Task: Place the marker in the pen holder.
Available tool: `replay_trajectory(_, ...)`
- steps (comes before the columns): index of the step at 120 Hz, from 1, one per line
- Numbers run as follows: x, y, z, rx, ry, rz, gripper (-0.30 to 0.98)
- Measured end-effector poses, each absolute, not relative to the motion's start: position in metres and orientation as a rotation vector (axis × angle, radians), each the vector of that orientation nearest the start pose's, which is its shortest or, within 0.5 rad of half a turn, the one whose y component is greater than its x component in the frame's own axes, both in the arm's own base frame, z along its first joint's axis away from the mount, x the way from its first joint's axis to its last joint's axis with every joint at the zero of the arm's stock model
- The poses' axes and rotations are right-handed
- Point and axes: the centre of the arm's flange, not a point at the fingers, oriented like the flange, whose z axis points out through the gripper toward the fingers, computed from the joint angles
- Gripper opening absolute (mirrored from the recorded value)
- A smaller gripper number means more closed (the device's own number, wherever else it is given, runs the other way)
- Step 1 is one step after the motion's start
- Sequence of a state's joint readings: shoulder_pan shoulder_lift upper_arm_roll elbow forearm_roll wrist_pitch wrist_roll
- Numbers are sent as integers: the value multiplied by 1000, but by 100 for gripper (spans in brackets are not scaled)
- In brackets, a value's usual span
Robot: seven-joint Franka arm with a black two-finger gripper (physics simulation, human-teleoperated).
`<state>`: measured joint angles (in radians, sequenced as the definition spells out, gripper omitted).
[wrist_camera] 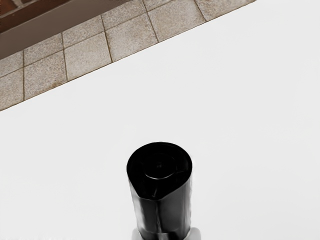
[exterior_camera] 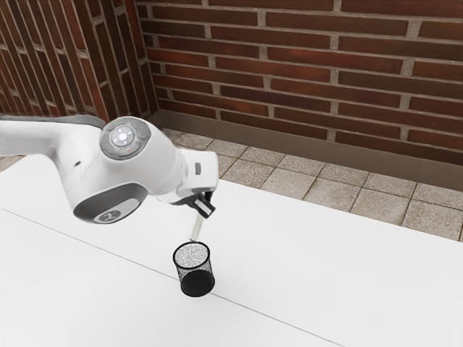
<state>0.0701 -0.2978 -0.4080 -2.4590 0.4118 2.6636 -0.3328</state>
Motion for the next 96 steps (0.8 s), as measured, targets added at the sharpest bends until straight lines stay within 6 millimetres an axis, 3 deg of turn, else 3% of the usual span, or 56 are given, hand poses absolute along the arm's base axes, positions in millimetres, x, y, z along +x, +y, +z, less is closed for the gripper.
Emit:
replay_trajectory(44, 453, -160, 404, -2898, 198, -738, -10)
replay_trajectory(60, 452, -165, 410, -2898, 145, -732, 18)
replay_trajectory(64, 455, -164, 422, -2891, 120, -756, 25)
replay_trajectory(70, 482, -136, 458, -2891, -30, -829, 34)
replay_trajectory(72, 491, -130, 474, -2889, -74, -856, 37)
replay_trajectory(79, 540, -122, 571, -2900, -251, -955, 44)
replay_trajectory(85, 564, -109, 635, -2912, -371, -954, 49)
replay_trajectory(91, 574, -92, 681, -2926, -464, -902, 53)
replay_trajectory(96, 578, -76, 697, -2937, -509, -818, 56)
